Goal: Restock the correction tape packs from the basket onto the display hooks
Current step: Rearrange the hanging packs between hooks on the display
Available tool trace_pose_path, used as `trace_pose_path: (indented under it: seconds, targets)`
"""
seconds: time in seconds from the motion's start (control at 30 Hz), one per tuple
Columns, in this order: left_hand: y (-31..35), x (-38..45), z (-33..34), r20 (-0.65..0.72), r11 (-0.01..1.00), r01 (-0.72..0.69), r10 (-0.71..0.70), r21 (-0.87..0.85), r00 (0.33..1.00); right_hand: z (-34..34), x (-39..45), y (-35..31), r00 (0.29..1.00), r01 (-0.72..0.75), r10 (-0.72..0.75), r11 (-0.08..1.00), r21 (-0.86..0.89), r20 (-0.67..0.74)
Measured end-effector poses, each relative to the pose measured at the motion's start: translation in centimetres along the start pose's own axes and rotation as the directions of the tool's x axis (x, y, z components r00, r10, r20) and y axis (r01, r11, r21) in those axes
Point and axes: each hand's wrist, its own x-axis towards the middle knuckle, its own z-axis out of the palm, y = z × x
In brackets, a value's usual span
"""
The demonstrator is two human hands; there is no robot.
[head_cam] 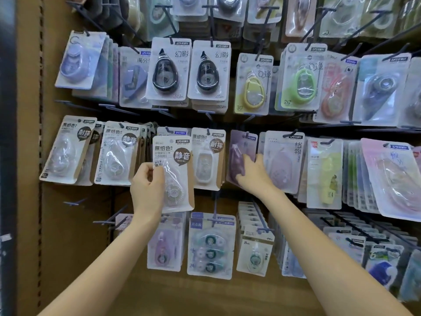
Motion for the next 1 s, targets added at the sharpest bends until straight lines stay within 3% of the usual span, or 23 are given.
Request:
trace_pose_path:
  seconds: [0.07,0.2,0.3,0.43,0.53,0.67,1.0]
  targets:
    - [0.0,1.4,-1.5,-0.036,0.999,-0.007,0.009,0.034,0.999,0.2,-2.1,-0.3,0.996,-0.008,0.008,1.0,0.001,-0.089]
    - [0.3,4.9,-3.1,-0.01,0.993,-0.058,0.059,0.107,0.998,-1.1,-4.7,-2.1,0.924,0.165,-0.149,0.986,0.018,-0.352]
    - [0.5,6.5,-2.0,0.059,0.994,0.043,-0.049,0.101,0.997,-2.0,-4.5,-4.2,0.873,0.253,-0.198,0.965,0.067,-0.446]
    - [0.3,7.9,-0.8,0.126,0.946,0.32,-0.325,0.059,0.937,-2.4,-5.1,-5.6,0.841,0.346,-0.264,0.934,0.093,-0.473]
    - [0.3,7.8,-0.9,0.168,0.925,0.379,-0.377,0.02,0.911,-2.7,-5.6,-5.3,0.842,0.366,-0.274,0.923,0.119,-0.465]
    - [0.5,7.6,-1.6,0.208,0.932,0.362,-0.361,0.034,0.909,-2.9,-5.7,-5.1,0.854,0.358,-0.259,0.922,0.147,-0.452]
    - [1.2,8.2,-2.0,0.12,0.955,0.271,-0.285,0.121,0.951,-2.1,-5.7,-5.2,0.86,0.36,-0.27,0.923,0.139,-0.433]
